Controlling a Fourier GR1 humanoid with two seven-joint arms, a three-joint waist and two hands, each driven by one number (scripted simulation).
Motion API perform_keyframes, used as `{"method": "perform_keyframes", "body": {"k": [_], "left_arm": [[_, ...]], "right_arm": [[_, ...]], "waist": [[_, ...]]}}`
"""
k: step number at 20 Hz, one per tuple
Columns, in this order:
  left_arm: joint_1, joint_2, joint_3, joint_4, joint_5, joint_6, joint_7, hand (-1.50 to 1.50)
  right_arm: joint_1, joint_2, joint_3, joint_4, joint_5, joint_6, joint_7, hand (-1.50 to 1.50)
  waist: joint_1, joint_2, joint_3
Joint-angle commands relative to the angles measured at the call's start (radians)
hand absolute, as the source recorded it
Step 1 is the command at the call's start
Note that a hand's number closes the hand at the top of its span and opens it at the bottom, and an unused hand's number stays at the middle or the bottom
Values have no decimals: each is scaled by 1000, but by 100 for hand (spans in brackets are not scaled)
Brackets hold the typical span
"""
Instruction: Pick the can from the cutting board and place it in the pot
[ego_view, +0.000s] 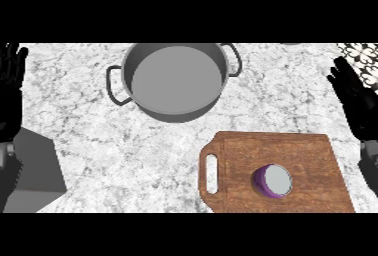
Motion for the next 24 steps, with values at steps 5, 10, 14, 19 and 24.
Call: {"method": "perform_keyframes", "body": {"k": [5, 10, 14, 19, 24], "left_arm": [[129, -111, -69, 20, 23, 11, -23, 0], [259, -167, -128, -4, 55, -10, -78, 0], [298, -161, -158, -40, 33, 5, -99, 0], [317, -181, -190, -63, 24, 34, -94, 0], [335, -154, -181, -115, 38, 30, -67, 0]], "right_arm": [[-63, -28, -117, -286, -129, 255, -425, 150], [191, -46, -209, -228, 24, 116, -614, -150], [282, -1, -195, -310, -24, 257, -834, -150], [432, -48, -219, -394, 24, 325, -951, -150], [553, -169, -212, -435, 224, 284, -887, -150]], "waist": [[-42, -29, 37], [-50, -12, 33], [-48, -15, 34], [-63, -12, 31], [-58, -8, 27]]}}
